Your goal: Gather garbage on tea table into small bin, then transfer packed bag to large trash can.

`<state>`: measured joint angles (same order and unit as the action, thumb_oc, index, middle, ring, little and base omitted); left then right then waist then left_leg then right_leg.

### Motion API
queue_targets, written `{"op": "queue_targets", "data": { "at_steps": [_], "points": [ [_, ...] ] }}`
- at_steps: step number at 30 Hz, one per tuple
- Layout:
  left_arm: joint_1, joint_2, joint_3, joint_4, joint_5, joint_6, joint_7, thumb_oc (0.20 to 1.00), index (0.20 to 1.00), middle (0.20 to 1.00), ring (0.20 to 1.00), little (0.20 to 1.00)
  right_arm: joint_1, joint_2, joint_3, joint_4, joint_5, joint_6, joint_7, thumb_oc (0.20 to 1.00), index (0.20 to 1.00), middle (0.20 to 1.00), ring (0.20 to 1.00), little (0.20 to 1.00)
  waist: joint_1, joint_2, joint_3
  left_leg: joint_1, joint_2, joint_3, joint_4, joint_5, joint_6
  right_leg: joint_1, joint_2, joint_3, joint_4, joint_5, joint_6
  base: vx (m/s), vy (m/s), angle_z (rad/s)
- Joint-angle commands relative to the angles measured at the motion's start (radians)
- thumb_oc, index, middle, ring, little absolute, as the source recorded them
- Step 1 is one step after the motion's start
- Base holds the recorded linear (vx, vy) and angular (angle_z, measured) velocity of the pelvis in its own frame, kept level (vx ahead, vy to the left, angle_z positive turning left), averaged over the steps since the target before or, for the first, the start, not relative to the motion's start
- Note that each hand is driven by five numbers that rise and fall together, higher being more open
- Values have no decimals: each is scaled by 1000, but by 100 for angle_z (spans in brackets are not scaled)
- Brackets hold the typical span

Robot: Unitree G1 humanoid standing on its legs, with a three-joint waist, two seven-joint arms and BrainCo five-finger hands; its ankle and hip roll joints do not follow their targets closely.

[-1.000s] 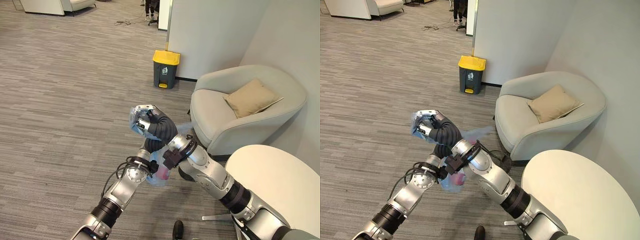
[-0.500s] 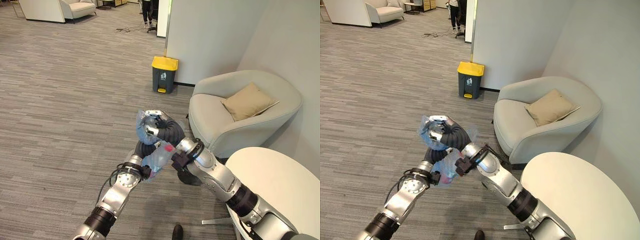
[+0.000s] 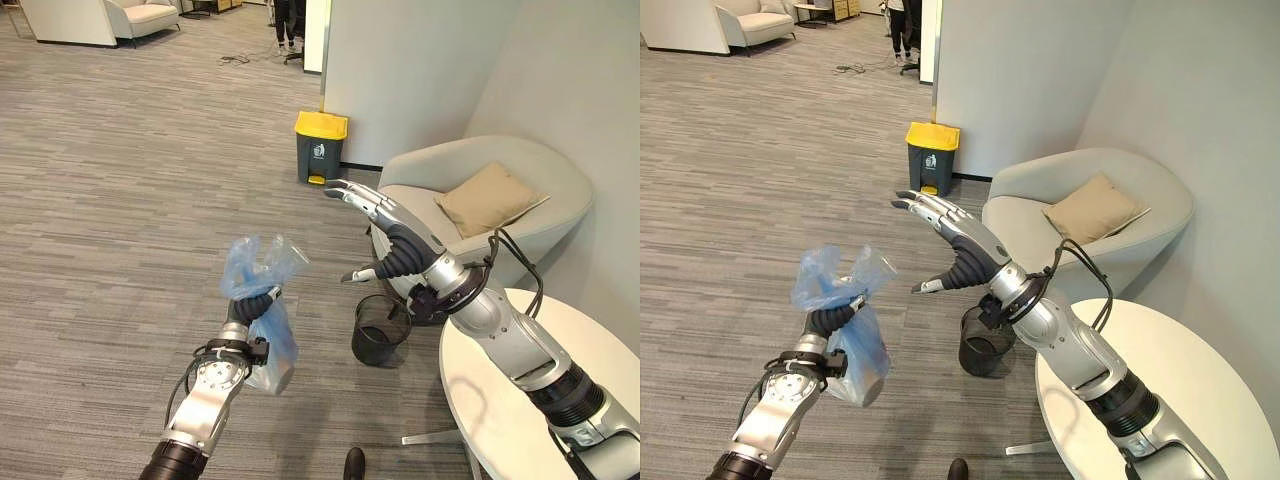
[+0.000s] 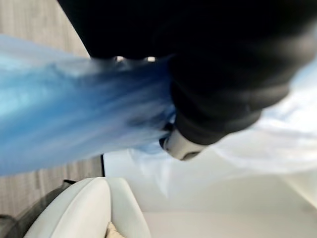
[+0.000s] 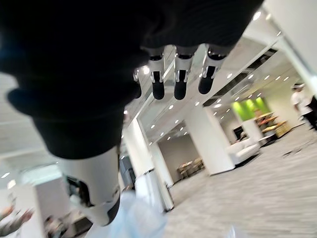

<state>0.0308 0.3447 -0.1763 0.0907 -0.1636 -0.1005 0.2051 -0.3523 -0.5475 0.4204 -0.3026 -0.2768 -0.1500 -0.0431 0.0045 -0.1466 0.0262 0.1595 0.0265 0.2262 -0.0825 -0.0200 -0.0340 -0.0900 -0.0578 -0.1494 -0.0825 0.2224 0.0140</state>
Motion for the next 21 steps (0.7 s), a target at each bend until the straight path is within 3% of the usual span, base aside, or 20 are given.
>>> {"op": "queue_targets", "data": {
  "at_steps": [1, 6, 8, 16, 21],
  "points": [
    [-37, 2, 53, -17, -80, -69, -12, 200, 200, 200, 200, 200, 4, 24, -65, -17, 35, -19, -34, 1000, 1000, 1000, 1000, 1000, -2, 34, 2, -57, -14, -55, -5, -13, 37, 122, -12, 2, 3, -125, 78, -15, -9, -7],
    [54, 5, 121, 32, -161, -59, -85, 200, 200, 200, 200, 200, 280, 63, -158, 109, 201, 5, 35, 1000, 1000, 1000, 1000, 1000, -17, 43, 9, -55, -17, -55, -5, -12, 37, 128, -13, -2, 4, -131, 76, -3, -2, -1],
    [101, 8, 168, 79, -242, -43, -160, 200, 200, 200, 200, 200, 404, 73, -211, 214, 261, 30, 90, 1000, 1000, 1000, 1000, 1000, -25, 49, 17, -53, -18, -58, -5, -10, 35, 131, -13, -8, 6, -135, 75, -5, -4, -3],
    [186, -64, 283, 245, -467, 1, -271, 200, 200, 200, 200, 200, 547, 125, -296, 461, 255, 69, 138, 1000, 1000, 1000, 1000, 1000, -35, 65, 28, -53, -17, -71, -5, -5, 31, 132, -10, -24, 15, -152, 70, -1, -5, 4],
    [216, -42, 319, 318, -407, -6, -263, 200, 200, 200, 200, 200, 566, 141, -338, 518, 268, 70, 122, 1000, 1000, 1000, 1000, 1000, -33, 67, 44, -53, -15, -76, 1, -4, 29, 131, -8, -26, 27, -163, 65, -2, -18, 12]
  ]
}}
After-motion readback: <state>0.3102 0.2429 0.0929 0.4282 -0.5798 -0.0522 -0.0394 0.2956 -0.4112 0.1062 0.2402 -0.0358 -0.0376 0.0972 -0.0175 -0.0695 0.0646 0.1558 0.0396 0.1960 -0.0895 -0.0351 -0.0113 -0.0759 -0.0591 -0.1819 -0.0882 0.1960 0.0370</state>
